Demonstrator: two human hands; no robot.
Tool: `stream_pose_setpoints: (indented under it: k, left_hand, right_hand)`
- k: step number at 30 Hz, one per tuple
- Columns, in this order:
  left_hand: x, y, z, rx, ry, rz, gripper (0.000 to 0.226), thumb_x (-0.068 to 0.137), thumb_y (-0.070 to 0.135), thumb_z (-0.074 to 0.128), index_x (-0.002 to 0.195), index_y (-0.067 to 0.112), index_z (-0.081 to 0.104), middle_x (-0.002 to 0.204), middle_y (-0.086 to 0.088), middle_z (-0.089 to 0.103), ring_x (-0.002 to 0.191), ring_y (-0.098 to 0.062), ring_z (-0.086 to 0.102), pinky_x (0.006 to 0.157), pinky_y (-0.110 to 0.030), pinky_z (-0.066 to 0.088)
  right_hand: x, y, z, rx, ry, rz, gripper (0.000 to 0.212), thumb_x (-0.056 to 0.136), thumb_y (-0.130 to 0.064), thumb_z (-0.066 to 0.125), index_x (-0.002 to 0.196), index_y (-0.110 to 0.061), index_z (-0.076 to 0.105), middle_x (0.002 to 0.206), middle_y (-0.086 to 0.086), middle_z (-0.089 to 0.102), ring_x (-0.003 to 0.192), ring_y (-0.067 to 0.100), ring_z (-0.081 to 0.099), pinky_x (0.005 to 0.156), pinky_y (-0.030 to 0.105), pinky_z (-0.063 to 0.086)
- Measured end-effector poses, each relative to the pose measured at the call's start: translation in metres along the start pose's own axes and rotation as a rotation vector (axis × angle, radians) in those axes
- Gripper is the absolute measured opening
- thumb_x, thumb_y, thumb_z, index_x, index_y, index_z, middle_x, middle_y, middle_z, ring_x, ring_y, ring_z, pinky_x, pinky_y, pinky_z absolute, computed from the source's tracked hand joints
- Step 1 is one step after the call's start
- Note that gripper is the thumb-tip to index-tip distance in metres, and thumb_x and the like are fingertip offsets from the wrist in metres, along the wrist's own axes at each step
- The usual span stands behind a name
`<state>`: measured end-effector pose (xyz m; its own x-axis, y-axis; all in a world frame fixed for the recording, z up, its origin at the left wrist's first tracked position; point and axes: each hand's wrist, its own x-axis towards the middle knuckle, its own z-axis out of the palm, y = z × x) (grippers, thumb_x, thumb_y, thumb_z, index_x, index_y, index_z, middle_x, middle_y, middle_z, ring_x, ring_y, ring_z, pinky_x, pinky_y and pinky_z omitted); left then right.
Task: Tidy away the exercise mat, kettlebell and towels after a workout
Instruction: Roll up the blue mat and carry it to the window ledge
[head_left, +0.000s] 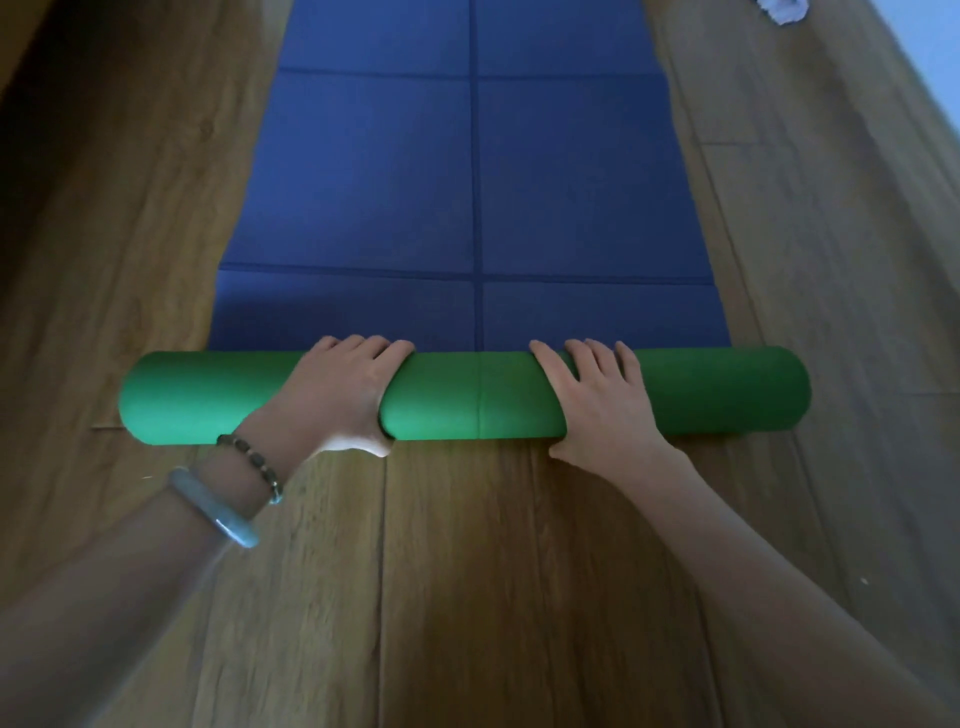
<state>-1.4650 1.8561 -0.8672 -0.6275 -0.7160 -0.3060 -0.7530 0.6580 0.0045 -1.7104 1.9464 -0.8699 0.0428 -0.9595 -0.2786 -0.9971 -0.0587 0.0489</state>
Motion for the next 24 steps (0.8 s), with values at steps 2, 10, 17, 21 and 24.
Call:
stream_pose_setpoints:
  k: [2,10,17,21,24]
  left_hand:
    - [0.005,-0.001,-0.005,-0.038,-0.046,-0.011,0.100,0.054,0.057,0.074,0.137,0.029,0.026,0.128,0.007,0.048,0.115,-0.016,0.047,0.100,-0.034,0.033]
    - [-0.013,0.020,0.011,0.083,0.176,-0.197,0.118,0.048,0.051,0.087,0.144,0.011,0.031,0.137,-0.015,0.044,0.128,-0.031,0.040,0.108,-0.042,0.024]
    - [0.006,0.009,0.008,0.075,0.144,-0.136,0.110,0.054,0.047,0.085,0.142,0.013,0.029,0.134,-0.011,0.047,0.124,-0.028,0.043,0.108,-0.039,0.026]
    - [0.025,-0.002,-0.005,0.049,0.019,-0.092,0.109,0.055,0.053,0.081,0.141,0.020,0.021,0.131,-0.003,0.046,0.120,-0.022,0.043,0.105,-0.037,0.031]
    - [0.030,-0.006,-0.012,0.036,-0.038,-0.083,0.109,0.055,0.053,0.081,0.140,0.020,0.023,0.128,-0.003,0.047,0.118,-0.022,0.044,0.102,-0.036,0.033]
  right_hand:
    - [0.007,0.002,0.004,0.000,0.075,0.001,0.104,0.064,-0.039,0.077,0.146,-0.025,0.014,0.142,0.012,0.037,0.132,0.031,0.032,0.113,0.050,0.016]
    - [0.029,0.011,-0.006,0.036,-0.002,-0.023,0.100,0.057,-0.044,0.076,0.140,-0.028,0.023,0.128,0.005,0.045,0.119,0.027,0.043,0.106,0.046,0.027]
    - [0.047,0.020,-0.025,0.070,-0.157,-0.050,0.112,0.059,-0.045,0.076,0.146,-0.030,0.008,0.141,0.010,0.031,0.131,0.029,0.029,0.108,0.050,0.021]
    - [0.027,0.005,-0.002,0.001,0.108,-0.044,0.114,0.061,-0.034,0.079,0.149,-0.025,0.007,0.148,0.016,0.026,0.139,0.032,0.022,0.114,0.054,0.010]
    - [0.031,-0.002,0.013,-0.014,0.251,-0.013,0.113,0.051,-0.029,0.086,0.145,-0.021,0.022,0.136,0.018,0.045,0.128,0.035,0.040,0.109,0.054,0.023]
